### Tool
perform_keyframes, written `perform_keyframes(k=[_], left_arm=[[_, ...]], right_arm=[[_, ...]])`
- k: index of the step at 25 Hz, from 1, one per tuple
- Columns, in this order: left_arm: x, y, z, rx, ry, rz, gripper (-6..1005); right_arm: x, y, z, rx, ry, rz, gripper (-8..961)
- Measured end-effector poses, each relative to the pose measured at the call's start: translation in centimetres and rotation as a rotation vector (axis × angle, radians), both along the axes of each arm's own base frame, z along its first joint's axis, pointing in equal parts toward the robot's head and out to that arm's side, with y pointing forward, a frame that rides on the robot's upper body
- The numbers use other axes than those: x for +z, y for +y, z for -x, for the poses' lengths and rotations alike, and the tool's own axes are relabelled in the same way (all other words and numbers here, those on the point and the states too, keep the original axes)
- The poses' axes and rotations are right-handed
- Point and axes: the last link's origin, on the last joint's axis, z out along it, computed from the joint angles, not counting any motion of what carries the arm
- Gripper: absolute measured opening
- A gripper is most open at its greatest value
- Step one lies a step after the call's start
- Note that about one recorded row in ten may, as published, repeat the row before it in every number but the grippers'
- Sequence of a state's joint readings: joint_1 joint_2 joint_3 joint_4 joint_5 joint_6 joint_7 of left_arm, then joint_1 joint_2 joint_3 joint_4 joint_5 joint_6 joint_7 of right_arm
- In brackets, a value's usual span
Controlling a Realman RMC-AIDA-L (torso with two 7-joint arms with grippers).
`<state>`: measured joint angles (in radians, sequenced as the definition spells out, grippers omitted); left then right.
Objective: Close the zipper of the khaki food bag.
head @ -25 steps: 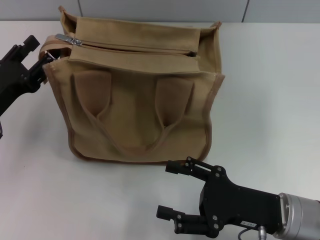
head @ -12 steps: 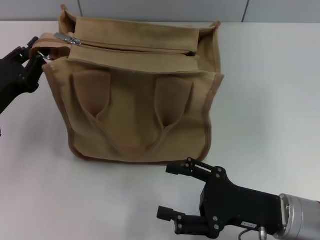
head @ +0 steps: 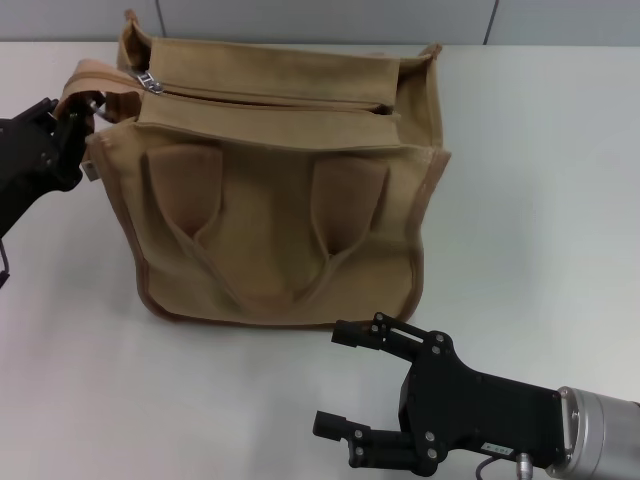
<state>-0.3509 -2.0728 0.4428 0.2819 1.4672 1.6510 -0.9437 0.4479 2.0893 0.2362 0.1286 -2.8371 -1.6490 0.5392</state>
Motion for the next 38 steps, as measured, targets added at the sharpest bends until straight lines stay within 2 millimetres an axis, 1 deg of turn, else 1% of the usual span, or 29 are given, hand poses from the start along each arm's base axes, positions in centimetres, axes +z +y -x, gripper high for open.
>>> perform_keyframes(k=[5, 13, 14, 17, 19, 20, 26, 28, 29, 30, 33, 34, 35, 36, 38], left_arm=[[-0.5, 0.3, -0.6, -0.004, -0.068, 0.078, 17], [-0.1, 0.6, -0.7, 0.009, -0.105, 0.093, 17], [0.0, 0.7, -0.8, 0.007, -0.117, 0.099, 17], [0.1, 0.8, -1.0, 0.0, -0.126, 0.103, 18], [0.2, 0.9, -1.2, -0.009, -0.148, 0.113, 18], [0.2, 0.9, -1.2, -0.009, -0.148, 0.113, 18], [0.5, 1.6, -2.1, -0.032, -0.199, 0.14, 18], [0.5, 2.1, -2.8, -0.051, -0.213, 0.154, 18], [0.4, 2.7, -3.5, -0.072, -0.222, 0.17, 18], [0.4, 2.7, -3.5, -0.072, -0.222, 0.17, 18], [0.2, 3.4, -4.5, -0.101, -0.227, 0.191, 17], [0.1, 3.6, -4.8, -0.109, -0.228, 0.196, 17], [0.1, 3.7, -4.9, -0.113, -0.229, 0.198, 17], [0.1, 3.9, -5.1, -0.117, -0.231, 0.201, 17], [0.0, 4.0, -5.4, -0.126, -0.234, 0.21, 17]], right_arm=[[0.0, 0.0, 0.0, 0.0, 0.002, 0.0, 833], [0.1, -0.3, 0.2, 0.007, 0.018, -0.008, 834], [0.2, -0.6, 0.4, 0.013, 0.044, -0.027, 834], [0.7, -0.8, 0.5, 0.01, 0.084, -0.06, 834], [1.5, -0.4, 0.6, -0.007, 0.128, -0.11, 834], [1.5, -0.4, 0.6, -0.007, 0.128, -0.11, 834], [2.9, 1.1, 0.7, -0.078, 0.192, -0.23, 834], [3.4, 1.9, 0.9, -0.103, 0.219, -0.278, 834], [3.8, 2.7, 1.0, -0.121, 0.228, -0.32, 834], [3.8, 2.7, 1.0, -0.121, 0.228, -0.32, 834], [4.1, 4.3, 1.5, -0.133, 0.228, -0.366, 834], [4.4, 5.2, 1.9, -0.135, 0.238, -0.396, 834], [4.4, 5.2, 1.9, -0.135, 0.238, -0.396, 834], [4.5, 5.6, 2.2, -0.134, 0.246, -0.417, 834], [4.6, 6.3, 3.0, -0.121, 0.259, -0.46, 834]])
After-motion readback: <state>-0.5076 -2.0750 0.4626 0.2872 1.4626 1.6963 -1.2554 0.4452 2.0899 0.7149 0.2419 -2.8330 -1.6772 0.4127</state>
